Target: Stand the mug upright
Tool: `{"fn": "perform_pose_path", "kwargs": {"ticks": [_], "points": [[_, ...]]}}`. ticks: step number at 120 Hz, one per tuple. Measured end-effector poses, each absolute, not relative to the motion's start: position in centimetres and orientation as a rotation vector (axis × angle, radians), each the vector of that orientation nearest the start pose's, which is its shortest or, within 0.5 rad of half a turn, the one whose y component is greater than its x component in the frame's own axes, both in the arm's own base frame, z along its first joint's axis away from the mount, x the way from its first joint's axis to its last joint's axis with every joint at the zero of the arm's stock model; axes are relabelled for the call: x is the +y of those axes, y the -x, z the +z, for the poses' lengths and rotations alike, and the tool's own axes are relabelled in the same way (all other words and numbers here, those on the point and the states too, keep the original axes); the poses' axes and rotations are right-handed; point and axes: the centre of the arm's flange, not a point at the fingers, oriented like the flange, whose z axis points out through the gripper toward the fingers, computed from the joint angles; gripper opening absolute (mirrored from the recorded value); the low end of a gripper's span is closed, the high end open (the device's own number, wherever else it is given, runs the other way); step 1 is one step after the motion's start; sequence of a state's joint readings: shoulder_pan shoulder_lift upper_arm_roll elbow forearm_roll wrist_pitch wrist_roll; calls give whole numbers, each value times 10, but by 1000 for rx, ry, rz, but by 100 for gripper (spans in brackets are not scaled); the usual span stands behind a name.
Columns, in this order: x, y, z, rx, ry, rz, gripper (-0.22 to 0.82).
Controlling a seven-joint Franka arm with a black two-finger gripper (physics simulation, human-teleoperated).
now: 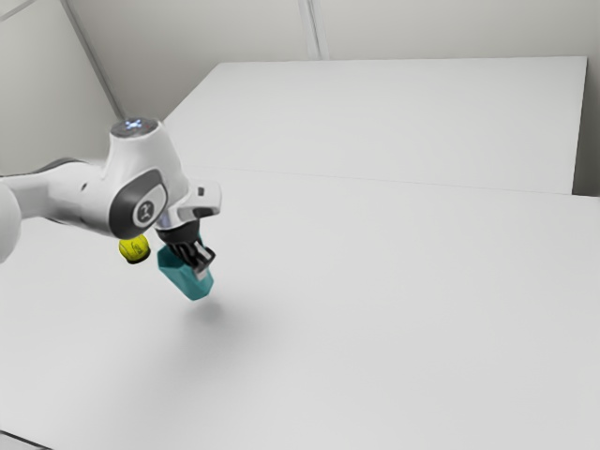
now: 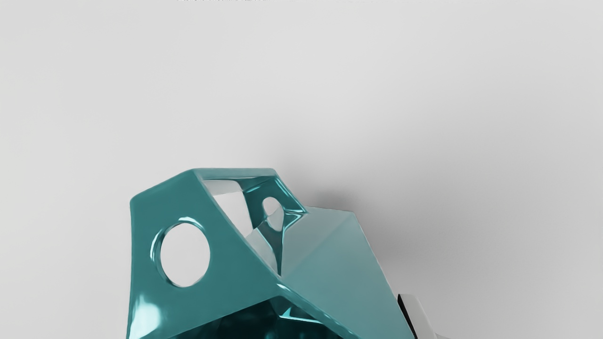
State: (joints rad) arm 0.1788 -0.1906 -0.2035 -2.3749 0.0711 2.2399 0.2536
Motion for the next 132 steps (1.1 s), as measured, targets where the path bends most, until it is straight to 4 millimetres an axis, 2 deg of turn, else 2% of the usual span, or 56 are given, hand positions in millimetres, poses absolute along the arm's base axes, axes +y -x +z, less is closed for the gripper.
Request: {"fn": "perform_pose_path", "kwargs": {"ticks": [17,53,99,118,132], "points": [[-22,-476,395,447,3002,-74,-18],[-38,-480,369,386,3009,-57,-18],[-45,-486,342,327,3015,-32,-18],[-47,-487,337,310,3014,-31,-18],[-48,-487,337,295,3017,-34,-11]]}}
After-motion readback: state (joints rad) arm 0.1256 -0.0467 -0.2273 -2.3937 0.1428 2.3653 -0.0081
